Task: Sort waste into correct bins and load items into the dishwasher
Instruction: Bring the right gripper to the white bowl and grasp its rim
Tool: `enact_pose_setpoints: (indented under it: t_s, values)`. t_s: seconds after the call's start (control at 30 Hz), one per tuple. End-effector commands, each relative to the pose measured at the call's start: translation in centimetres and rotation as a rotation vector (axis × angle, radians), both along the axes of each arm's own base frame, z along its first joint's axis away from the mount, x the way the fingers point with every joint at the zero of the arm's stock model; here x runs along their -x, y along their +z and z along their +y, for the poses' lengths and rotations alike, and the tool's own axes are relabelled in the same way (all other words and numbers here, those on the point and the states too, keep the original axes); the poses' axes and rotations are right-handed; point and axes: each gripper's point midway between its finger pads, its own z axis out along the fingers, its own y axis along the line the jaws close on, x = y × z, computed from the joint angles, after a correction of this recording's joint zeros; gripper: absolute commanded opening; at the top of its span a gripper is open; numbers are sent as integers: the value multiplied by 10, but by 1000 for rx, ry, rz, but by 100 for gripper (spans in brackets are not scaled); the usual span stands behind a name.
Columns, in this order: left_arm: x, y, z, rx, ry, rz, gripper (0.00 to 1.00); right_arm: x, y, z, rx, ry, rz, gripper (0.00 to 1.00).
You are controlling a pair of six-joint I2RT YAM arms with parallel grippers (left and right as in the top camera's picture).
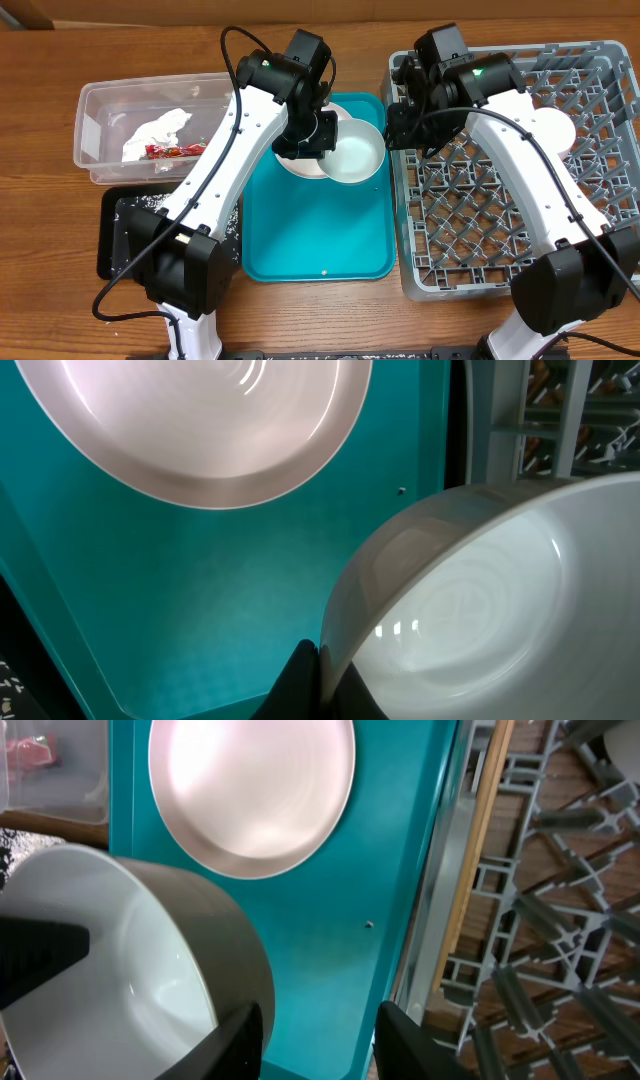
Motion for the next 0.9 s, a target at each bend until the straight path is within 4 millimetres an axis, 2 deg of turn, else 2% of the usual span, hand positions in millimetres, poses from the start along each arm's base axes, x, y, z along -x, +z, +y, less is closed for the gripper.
enact_pose_setpoints:
  t_s: [0.0,0.1,0.17,0.5,0.67,0.87]
  values:
    - [2,6,-5,18,-32,-11,4,-12,25,-3,-33,-23,-65,39]
    - [3,6,-5,16,-32,-8,4,-12,43,1,-76,-15,-79,39]
    - [3,6,-5,17,-32,-8,4,-8,45,2,-75,-11,-68,39]
    - [1,6,-6,20,-32,-14,4,23,16,15,-25,51,47,39]
    - [2,6,-6,18,-32,-11,4,26,0,10,6,46,72,39]
    - [2,6,-5,18,-32,-11,4,24,1,12,1,46,60,33]
